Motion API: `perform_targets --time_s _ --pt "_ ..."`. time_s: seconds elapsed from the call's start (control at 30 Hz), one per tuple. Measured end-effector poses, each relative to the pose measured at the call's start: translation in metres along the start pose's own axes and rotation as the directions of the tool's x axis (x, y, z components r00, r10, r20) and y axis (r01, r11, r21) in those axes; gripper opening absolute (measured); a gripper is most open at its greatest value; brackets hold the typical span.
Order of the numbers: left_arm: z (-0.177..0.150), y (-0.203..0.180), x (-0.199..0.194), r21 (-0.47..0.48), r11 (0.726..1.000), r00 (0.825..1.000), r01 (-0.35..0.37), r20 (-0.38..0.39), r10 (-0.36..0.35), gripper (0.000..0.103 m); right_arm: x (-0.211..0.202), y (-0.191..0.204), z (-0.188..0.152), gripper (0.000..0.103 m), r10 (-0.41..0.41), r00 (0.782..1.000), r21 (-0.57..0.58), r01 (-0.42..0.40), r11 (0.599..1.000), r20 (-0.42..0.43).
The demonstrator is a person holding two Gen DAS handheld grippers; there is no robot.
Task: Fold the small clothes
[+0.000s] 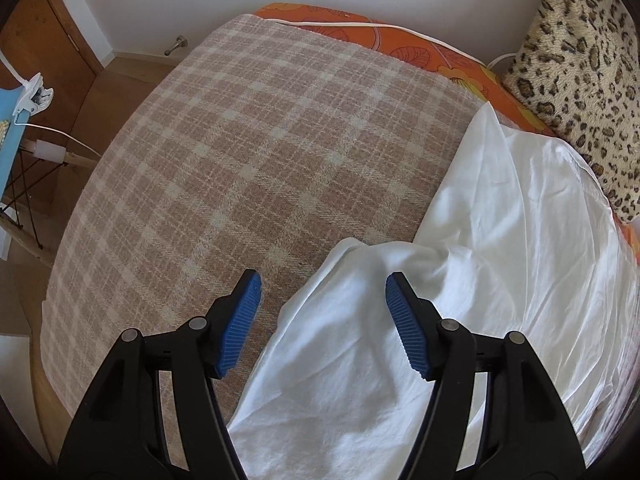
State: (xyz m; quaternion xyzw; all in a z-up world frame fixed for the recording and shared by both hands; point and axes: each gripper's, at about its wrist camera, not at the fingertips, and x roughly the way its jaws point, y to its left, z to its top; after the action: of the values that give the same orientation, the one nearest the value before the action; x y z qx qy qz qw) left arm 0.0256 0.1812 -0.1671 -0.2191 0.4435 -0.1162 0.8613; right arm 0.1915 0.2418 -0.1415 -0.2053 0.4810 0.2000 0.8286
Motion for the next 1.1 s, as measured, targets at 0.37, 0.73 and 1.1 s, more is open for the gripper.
perform_targets --time_s 0.37,0.73,1.1 --pt "-0.001 -0.013 -0.004 0.060 0.998 1.000 0.015 0.024 -0.016 0.006 0.024 -0.002 0.004 0.067 -0.062 0.998 0.018 0.063 0.998 -0.032" --pt "-0.004 -0.018 -0.006 0.108 0.994 0.999 -0.015 0.039 0.011 0.004 0.019 -0.026 0.005 0.014 -0.045 0.999 0.094 0.045 0.995 -0.010" --pt "-0.007 -0.014 -0.004 0.105 0.994 0.998 -0.041 0.044 0.036 0.004 -0.008 -0.047 0.003 0.008 0.050 0.998 0.130 -0.055 0.990 0.042"
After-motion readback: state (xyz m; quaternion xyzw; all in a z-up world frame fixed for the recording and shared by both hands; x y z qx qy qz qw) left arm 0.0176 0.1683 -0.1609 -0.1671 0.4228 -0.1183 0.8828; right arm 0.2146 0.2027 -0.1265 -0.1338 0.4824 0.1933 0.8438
